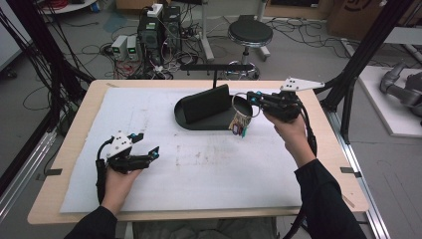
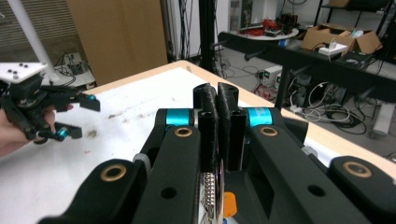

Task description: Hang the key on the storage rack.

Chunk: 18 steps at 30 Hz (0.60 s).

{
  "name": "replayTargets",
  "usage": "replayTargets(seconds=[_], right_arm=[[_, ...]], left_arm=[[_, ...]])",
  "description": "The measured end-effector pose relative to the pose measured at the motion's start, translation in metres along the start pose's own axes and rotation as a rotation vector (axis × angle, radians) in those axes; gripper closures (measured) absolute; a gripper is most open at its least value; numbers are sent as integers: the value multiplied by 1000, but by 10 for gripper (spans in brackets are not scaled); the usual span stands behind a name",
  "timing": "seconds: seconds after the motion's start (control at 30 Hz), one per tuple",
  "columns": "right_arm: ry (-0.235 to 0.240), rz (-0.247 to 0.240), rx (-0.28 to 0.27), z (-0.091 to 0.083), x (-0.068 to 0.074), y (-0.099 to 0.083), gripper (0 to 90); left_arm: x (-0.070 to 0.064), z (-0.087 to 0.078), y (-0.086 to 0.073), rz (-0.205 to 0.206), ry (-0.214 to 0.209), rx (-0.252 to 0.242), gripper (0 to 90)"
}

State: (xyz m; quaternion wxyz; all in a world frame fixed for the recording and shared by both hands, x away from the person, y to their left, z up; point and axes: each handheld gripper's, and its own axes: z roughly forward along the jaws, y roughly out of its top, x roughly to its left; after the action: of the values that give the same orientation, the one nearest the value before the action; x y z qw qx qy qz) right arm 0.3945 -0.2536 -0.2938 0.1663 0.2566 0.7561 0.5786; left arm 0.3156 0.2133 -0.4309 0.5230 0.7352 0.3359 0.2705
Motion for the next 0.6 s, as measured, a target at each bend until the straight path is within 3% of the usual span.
replayTargets(seconds=[0.37, 0.6], right_arm=[[-27, -6, -27, 12, -16, 19, 878], [-51, 12, -17, 27, -29, 18, 878]], left_arm=[[0, -1, 0, -4, 3, -3, 234], [3, -1, 0, -10, 5, -6, 234]])
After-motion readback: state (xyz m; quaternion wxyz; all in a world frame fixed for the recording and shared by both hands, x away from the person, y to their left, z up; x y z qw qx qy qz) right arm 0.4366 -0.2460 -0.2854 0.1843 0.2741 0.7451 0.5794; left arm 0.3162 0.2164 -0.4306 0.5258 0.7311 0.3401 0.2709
